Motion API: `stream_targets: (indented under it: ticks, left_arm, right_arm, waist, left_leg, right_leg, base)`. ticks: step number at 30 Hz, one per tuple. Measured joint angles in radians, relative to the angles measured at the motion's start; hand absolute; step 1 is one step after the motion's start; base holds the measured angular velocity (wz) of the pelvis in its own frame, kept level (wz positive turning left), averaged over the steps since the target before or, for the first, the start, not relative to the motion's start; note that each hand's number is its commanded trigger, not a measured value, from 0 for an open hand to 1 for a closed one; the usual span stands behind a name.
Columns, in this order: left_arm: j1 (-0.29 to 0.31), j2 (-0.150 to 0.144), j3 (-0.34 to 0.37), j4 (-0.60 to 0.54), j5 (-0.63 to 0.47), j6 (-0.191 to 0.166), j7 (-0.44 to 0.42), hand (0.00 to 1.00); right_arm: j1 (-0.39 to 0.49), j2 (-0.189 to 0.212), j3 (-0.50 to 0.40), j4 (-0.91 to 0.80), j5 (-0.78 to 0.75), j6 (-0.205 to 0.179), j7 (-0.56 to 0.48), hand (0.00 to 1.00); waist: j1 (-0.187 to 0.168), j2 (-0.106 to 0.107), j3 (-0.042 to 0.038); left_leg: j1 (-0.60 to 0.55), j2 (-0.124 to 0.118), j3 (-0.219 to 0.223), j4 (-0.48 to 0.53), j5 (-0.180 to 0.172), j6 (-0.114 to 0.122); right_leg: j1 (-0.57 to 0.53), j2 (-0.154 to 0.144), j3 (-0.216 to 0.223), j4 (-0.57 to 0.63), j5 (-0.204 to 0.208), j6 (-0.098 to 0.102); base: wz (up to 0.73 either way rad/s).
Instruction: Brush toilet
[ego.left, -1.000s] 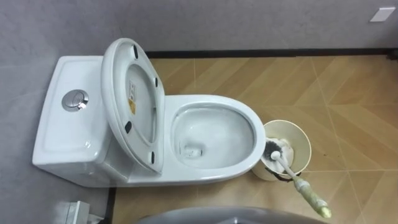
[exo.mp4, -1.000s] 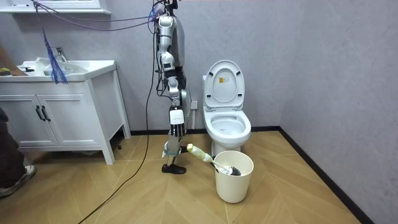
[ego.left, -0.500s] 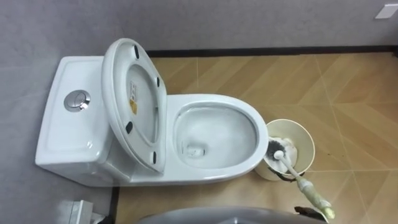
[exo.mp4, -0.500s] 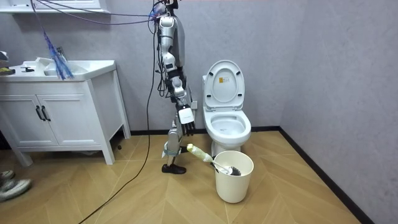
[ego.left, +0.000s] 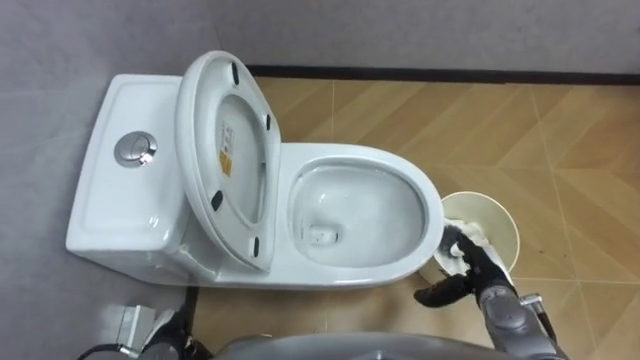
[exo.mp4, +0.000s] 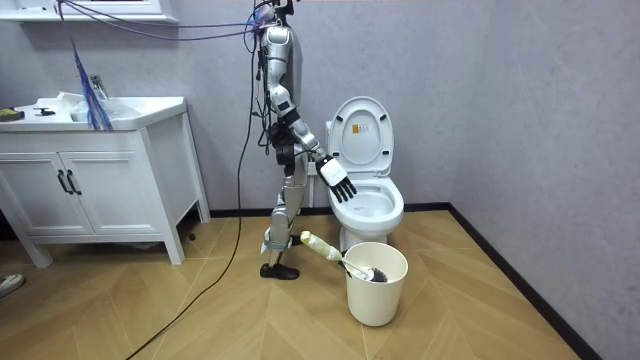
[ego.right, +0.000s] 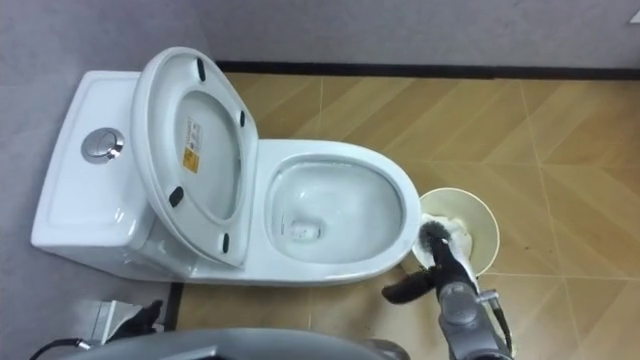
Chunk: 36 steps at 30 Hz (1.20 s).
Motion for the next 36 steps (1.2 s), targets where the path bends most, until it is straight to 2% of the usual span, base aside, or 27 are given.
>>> stream_targets:
  ticks: [2, 5, 9, 11, 12, 15, 18, 21, 23, 26, 28, 32, 36]
  left_arm:
    - [0.000, 0.006, 0.001, -0.003, 0.000, -0.013, 0.000, 0.00]
    - [0.002, 0.010, 0.006, -0.003, 0.000, -0.033, 0.000, 0.00]
    - [0.008, 0.010, 0.028, -0.003, -0.002, -0.043, 0.000, 0.00]
    - [0.012, 0.012, 0.028, -0.004, -0.003, -0.044, 0.000, 0.00]
    - [0.015, 0.014, 0.025, -0.012, -0.010, -0.044, 0.000, 0.00]
    - [-0.009, 0.016, 0.020, -0.019, -0.021, -0.045, 0.000, 0.00]
    - [-0.035, 0.017, 0.021, 0.002, -0.041, -0.067, 0.000, 0.00]
    - [-0.063, 0.016, 0.020, 0.016, -0.071, -0.070, 0.000, 0.00]
    - [-0.071, 0.017, 0.019, 0.021, -0.087, -0.070, 0.000, 0.00]
    - [-0.094, 0.018, -0.013, 0.023, -0.184, -0.071, 0.000, 0.00]
    - [-0.120, 0.028, -0.028, 0.023, -0.228, -0.071, 0.000, 0.00]
    - [-0.168, 0.035, -0.071, 0.027, -0.277, -0.071, 0.000, 0.00]
    - [-0.236, 0.035, -0.141, 0.037, -0.370, -0.071, -0.001, 0.00]
  right_arm:
    - [-0.008, 0.000, -0.002, 0.000, 0.009, -0.010, -0.015, 0.00]
    - [-0.012, -0.001, -0.012, -0.009, 0.008, -0.014, -0.038, 0.00]
    - [-0.027, -0.009, -0.043, 0.008, 0.017, -0.030, -0.076, 0.00]
    - [-0.039, -0.011, -0.045, 0.022, 0.025, -0.030, -0.099, 0.00]
    - [-0.048, -0.011, -0.045, 0.029, 0.040, -0.031, -0.114, 0.00]
    - [-0.099, -0.014, -0.051, 0.116, 0.058, -0.043, -0.159, 0.00]
    - [-0.134, -0.023, -0.062, 0.205, 0.070, -0.045, -0.198, 0.00]
    - [-0.147, -0.030, -0.077, 0.226, 0.066, -0.044, -0.238, 0.00]
    - [-0.175, -0.037, -0.080, 0.282, 0.072, -0.045, -0.259, 0.00]
    - [-0.208, -0.068, -0.083, 0.344, 0.096, -0.040, -0.279, 0.00]
    - [-0.238, -0.079, -0.083, 0.364, 0.097, -0.042, -0.307, 0.00]
    - [-0.272, -0.094, -0.082, 0.385, 0.119, -0.041, -0.331, 0.00]
    - [-0.362, -0.109, -0.079, 0.454, 0.158, -0.024, -0.342, 0.00]
  waist:
    - [-0.002, -0.004, 0.0025]
    - [0.001, -0.006, 0.0014]
    - [0.001, -0.005, -0.0050]
    - [0.002, -0.005, -0.0105]
    - [0.000, -0.006, -0.0161]
    - [-0.003, -0.004, -0.0169]
    - [0.001, 0.008, -0.0145]
    - [0.002, 0.016, -0.0079]
    - [0.000, 0.016, -0.0046]
    - [0.001, 0.010, 0.0002]
    - [-0.002, -0.002, 0.0085]
    - [0.000, -0.009, 0.0106]
    - [0.005, -0.003, 0.0152]
  left_leg:
    - [0.000, 0.000, 0.001, 0.000, 0.000, 0.000]
    - [-0.004, 0.000, 0.005, -0.001, 0.000, 0.000]
    - [-0.020, 0.000, 0.003, 0.001, 0.001, 0.001]
    - [-0.024, 0.000, -0.001, 0.007, 0.001, 0.001]
    - [-0.037, 0.000, -0.002, 0.015, 0.001, 0.001]
    - [-0.070, 0.000, -0.022, 0.034, 0.001, 0.002]
    - [-0.106, -0.001, -0.046, 0.054, 0.003, 0.005]
    - [-0.168, -0.002, -0.053, 0.069, 0.010, 0.012]
    - [-0.197, -0.004, -0.054, 0.069, 0.021, 0.016]
    - [-0.238, -0.017, -0.067, 0.062, 0.041, 0.024]
    - [-0.274, -0.019, -0.068, 0.066, 0.050, 0.028]
    - [-0.350, -0.018, -0.075, 0.092, 0.056, 0.032]
    - [-0.448, -0.016, -0.077, 0.136, 0.060, 0.039]
  right_leg:
    - [-0.001, 0.000, 0.000, 0.000, 0.000, 0.000]
    - [-0.005, 0.000, -0.003, 0.002, 0.000, 0.000]
    - [-0.020, -0.001, -0.018, 0.014, 0.000, 0.000]
    - [-0.026, -0.002, -0.022, 0.014, 0.000, 0.000]
    - [-0.033, -0.003, -0.031, 0.016, 0.000, 0.000]
    - [-0.050, -0.004, -0.047, 0.019, 0.001, -0.001]
    - [-0.074, -0.006, -0.068, 0.037, 0.001, -0.001]
    - [-0.132, -0.010, -0.078, 0.055, 0.002, -0.002]
    - [-0.162, -0.016, -0.085, 0.072, 0.002, -0.003]
    - [-0.210, -0.029, -0.101, 0.096, 0.002, -0.003]
    - [-0.247, -0.033, -0.104, 0.107, 0.003, -0.002]
    - [-0.317, -0.036, -0.110, 0.134, 0.007, -0.002]
    - [-0.411, -0.043, -0.112, 0.178, 0.008, -0.003]
  base:
    - [0.00]
    - [0.00]
    - [0.02]
    - [0.02]
    - [0.09]
    - [0.17]
    - [0.19]
    - [0.11]
    - [0.11]
    - [0.17]
    - [0.04]
    - [0.08]
    - [0.04]
